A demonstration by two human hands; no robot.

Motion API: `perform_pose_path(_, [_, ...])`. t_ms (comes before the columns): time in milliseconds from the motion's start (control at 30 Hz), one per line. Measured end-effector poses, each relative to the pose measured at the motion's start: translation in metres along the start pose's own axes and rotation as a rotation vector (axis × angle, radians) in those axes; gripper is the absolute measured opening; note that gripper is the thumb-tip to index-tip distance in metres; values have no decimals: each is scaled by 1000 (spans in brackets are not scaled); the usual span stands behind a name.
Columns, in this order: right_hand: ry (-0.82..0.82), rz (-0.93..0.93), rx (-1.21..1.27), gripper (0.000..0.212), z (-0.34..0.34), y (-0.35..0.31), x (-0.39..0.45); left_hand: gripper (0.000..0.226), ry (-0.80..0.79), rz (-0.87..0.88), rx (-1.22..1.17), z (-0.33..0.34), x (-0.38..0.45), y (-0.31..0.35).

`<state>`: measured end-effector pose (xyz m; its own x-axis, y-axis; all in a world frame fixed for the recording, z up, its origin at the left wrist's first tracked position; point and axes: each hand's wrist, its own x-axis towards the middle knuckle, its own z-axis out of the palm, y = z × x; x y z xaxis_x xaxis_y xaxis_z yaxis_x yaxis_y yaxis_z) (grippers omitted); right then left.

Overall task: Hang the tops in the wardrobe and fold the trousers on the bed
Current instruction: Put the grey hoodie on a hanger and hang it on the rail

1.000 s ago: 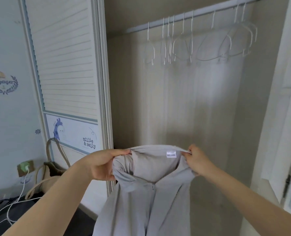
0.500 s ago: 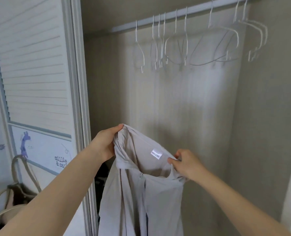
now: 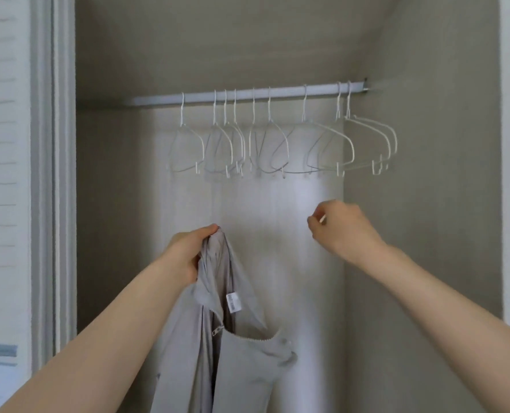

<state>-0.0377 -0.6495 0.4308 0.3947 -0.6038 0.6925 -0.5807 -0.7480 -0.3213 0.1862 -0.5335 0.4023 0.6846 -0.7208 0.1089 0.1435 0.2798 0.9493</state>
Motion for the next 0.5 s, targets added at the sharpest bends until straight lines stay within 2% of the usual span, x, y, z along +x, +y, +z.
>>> perform_pose_path(133, [314,-62,-50,22,-43,-14,47,17,-53,27,-29,11,22,6])
perform_pose_path(267, [490,-74,-222,22,-77,-20,91,14,-94,37,-62,23,37,6])
perform_pose_path(367, [513,-29,-332,29,-95,-17,129,18,-122,36,-49,28,49,4])
perform_pose_path(500, [385,156,-416,35,-113,-2,166,21,-116,41,-33,30,60,2])
